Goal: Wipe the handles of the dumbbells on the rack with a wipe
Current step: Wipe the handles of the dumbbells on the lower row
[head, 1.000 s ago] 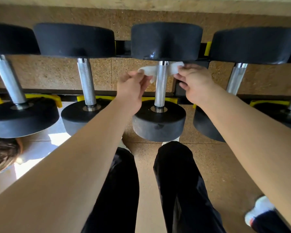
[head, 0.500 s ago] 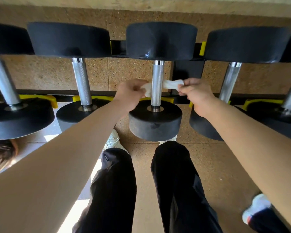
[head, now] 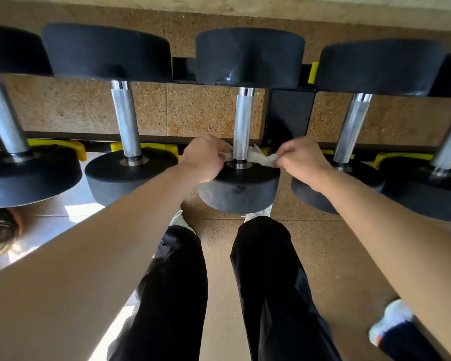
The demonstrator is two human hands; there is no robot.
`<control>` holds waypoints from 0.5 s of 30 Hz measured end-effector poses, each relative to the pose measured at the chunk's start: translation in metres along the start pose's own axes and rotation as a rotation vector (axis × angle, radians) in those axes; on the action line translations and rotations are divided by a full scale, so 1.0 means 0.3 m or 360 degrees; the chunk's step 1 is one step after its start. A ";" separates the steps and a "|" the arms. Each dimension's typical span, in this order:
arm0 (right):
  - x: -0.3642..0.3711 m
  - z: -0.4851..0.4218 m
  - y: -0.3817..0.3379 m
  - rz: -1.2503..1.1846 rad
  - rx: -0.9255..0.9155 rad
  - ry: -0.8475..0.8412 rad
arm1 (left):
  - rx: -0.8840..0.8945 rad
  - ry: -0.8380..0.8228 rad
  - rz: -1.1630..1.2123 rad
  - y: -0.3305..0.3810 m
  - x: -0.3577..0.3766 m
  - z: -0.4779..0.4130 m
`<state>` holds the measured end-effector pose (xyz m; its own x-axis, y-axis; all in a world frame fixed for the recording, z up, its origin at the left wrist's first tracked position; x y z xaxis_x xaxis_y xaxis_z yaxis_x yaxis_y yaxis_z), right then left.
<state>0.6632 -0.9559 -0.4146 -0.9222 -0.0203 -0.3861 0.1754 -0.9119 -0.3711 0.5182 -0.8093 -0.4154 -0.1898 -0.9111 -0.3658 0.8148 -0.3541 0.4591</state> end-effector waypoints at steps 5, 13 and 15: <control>0.074 0.021 -0.093 0.0309 -0.0178 0.0006 | 0.0085 -0.0093 -0.0025 -0.025 -0.043 0.078; 0.147 0.184 -0.265 -0.0023 -0.0403 0.0188 | 0.0200 -0.0017 0.0617 -0.148 -0.126 0.311; 0.215 0.225 -0.325 -0.0393 -0.0391 -0.0095 | 0.0230 0.0081 0.0809 -0.191 -0.159 0.356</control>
<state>0.5634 -0.8959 -0.3461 -0.9644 0.1580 -0.2121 0.0156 -0.7667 -0.6419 0.4221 -0.7682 -0.3377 0.2393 -0.9653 -0.1049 0.7127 0.1013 0.6941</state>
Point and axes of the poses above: each hand's wrist, its own z-axis away from the middle knuckle, its own x-axis out of the palm, y = z × x, the point moved 7 cm from there along -z, towards the middle knuckle, and after that the axes turned 8 degrees about -y, right-handed, at the moved point
